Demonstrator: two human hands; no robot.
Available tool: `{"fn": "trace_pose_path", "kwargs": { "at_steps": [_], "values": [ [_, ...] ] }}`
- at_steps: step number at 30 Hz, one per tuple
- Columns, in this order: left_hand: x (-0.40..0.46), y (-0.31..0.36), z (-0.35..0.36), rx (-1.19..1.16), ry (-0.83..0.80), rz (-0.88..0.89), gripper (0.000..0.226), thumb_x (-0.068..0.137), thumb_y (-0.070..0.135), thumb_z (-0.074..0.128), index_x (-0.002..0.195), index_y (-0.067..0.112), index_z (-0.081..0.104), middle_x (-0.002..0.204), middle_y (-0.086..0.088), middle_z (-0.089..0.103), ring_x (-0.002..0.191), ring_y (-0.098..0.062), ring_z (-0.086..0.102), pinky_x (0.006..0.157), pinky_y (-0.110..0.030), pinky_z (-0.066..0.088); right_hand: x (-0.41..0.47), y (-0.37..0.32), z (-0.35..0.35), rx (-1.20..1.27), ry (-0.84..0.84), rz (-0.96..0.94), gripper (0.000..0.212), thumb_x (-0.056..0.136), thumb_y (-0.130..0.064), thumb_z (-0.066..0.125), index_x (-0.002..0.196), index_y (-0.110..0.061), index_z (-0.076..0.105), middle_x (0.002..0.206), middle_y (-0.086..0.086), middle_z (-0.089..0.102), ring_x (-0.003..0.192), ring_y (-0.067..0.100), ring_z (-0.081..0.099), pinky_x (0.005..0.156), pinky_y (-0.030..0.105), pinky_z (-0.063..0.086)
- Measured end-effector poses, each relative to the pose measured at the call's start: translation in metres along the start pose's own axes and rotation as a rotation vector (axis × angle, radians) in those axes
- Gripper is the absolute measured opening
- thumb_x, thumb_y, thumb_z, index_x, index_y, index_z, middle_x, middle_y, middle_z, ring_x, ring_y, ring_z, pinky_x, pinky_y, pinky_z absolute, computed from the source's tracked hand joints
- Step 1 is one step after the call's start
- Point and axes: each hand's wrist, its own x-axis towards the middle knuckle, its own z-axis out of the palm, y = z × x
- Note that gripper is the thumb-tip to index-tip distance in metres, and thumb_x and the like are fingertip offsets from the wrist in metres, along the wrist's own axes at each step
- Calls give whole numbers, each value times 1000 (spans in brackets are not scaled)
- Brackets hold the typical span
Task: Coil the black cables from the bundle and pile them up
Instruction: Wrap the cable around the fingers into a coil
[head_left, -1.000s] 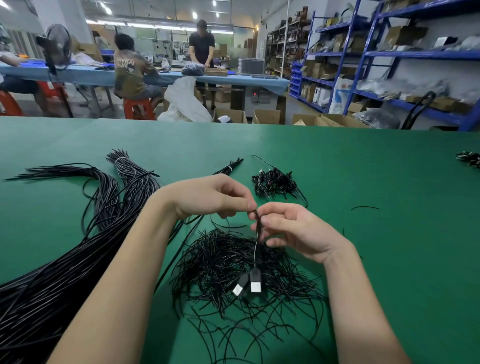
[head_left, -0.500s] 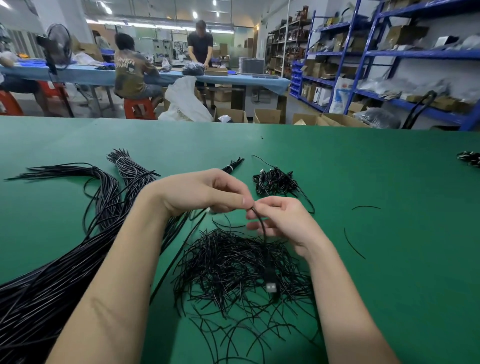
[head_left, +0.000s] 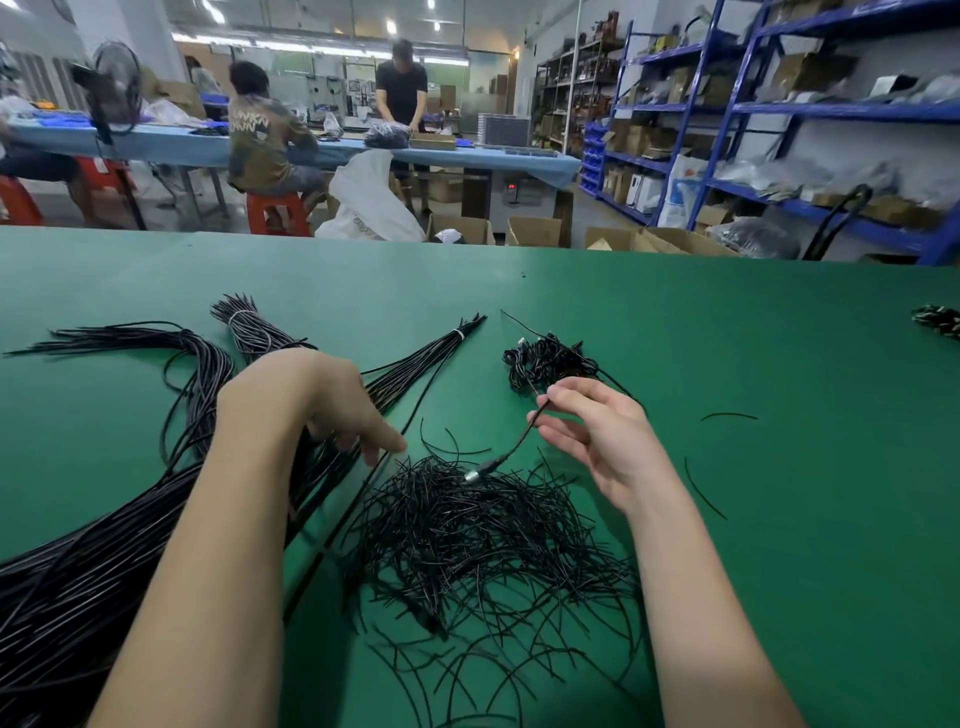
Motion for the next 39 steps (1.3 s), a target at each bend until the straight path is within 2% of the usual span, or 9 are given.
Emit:
{"fn": "trace_pose_path", "kwargs": {
  "at_steps": [7,13,15,18,20,24,30,37,39],
  "values": [
    [45,19,31,-144,528,210,39,101,33,53,138,19,54,141,-3,58,128,-22,54,112,-40,41,0,2,0,-55,-21,-39,17,98,-3,63,114,-6,64,105,6,79,89,25,78,70,27,62],
    [63,64,52,-492,668,344,23,96,45,57,90,23,62,90,8,67,81,-13,59,73,-27,41,2,10,4,-566,249,-340,4,96,-30,68,93,-28,70,87,-15,78,63,9,75,73,35,58],
    [57,75,51,-579,785,290,42,95,50,54,66,19,50,64,8,58,62,-18,53,60,-27,38,1,11,3,-738,438,-454,14,92,-42,70,81,-32,71,71,-26,72,53,2,68,69,31,55],
    [41,85,44,-727,391,300,77,92,76,33,54,14,60,60,6,67,51,-15,51,57,-25,38,-2,8,4,-859,618,-563,21,87,-49,71,70,-37,68,58,-27,64,58,-4,60,54,18,38],
    [35,91,45,-839,51,392,89,89,84,19,77,18,77,84,3,78,67,-10,67,66,-27,47,0,4,5,-835,593,-579,21,86,-48,73,68,-38,69,51,-19,59,57,2,56,51,18,32],
    [42,104,52,-1344,180,507,56,100,64,35,120,24,69,119,9,72,114,-10,65,99,-35,50,-3,-10,2,-760,141,-451,13,83,-41,80,72,-34,79,41,-10,39,42,8,33,45,15,28],
    [51,104,57,-1626,68,674,41,105,45,38,130,24,63,130,10,68,125,-8,60,109,-36,42,-6,-18,-2,-920,-159,-395,14,92,-38,72,84,-27,77,43,-12,37,44,7,29,50,22,28],
    [50,98,59,-1775,-119,772,52,108,41,29,136,9,57,138,-7,62,132,-17,55,119,-40,32,-10,-13,2,-922,-364,-412,8,97,-25,68,90,-28,70,88,-14,73,90,9,67,92,36,53],
    [49,98,59,-1748,-144,783,58,108,45,21,137,9,56,139,-7,62,134,-15,53,119,-38,31,-11,-10,2,-868,-399,-333,8,100,-23,64,92,-24,68,81,-3,75,79,15,70,92,46,56]
  ]
}}
